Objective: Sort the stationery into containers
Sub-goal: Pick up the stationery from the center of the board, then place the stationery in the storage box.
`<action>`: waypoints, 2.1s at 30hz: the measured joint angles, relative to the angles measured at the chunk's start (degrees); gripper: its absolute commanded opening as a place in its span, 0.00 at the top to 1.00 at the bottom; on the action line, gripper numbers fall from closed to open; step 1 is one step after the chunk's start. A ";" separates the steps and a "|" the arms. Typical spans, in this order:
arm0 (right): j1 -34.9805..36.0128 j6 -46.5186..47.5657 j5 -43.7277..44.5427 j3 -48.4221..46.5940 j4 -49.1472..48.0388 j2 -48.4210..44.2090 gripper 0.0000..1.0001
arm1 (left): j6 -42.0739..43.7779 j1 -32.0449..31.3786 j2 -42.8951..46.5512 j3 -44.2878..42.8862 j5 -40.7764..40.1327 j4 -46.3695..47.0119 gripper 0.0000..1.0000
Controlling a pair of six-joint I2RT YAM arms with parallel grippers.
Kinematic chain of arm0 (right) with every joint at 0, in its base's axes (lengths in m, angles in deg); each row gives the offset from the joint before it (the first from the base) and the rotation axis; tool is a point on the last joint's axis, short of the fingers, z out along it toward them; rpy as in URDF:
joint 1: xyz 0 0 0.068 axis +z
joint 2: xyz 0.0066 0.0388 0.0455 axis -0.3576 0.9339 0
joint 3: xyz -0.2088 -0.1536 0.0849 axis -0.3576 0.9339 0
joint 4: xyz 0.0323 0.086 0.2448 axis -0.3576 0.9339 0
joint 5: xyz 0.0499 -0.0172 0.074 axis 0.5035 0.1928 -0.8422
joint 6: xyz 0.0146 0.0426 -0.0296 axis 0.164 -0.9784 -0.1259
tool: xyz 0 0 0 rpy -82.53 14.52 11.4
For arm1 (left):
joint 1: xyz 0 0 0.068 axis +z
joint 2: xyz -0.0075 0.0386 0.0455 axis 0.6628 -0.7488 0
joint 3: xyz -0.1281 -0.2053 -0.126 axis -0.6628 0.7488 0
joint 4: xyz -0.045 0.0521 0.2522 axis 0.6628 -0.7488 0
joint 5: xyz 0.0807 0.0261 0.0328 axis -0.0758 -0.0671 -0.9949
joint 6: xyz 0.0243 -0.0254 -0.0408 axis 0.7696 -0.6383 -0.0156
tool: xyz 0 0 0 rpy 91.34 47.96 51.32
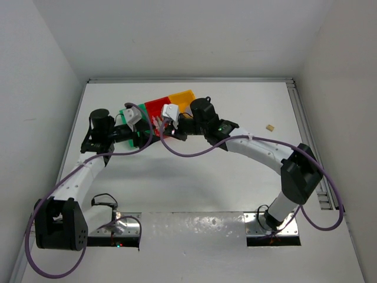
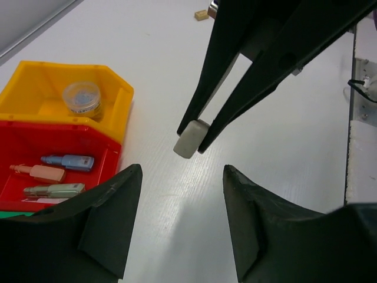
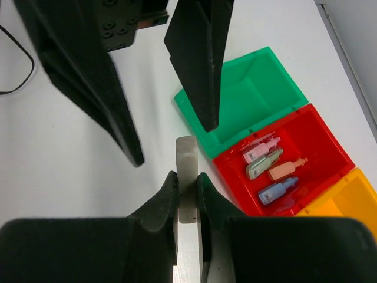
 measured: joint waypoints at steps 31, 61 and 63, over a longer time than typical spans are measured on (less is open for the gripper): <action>2.01 3.02 0.00 -1.27 1.70 0.13 1.00 | 17.73 -1.22 0.72 -3.74 3.19 -9.99 1.00; -9.27 -10.60 5.25 10.12 -6.95 -5.35 0.23 | -7.52 3.61 -10.84 -17.27 -44.52 -24.35 1.00; -9.27 -11.19 5.27 11.26 -7.76 -6.19 0.23 | -8.09 3.82 -14.47 -20.24 -46.34 -25.94 1.00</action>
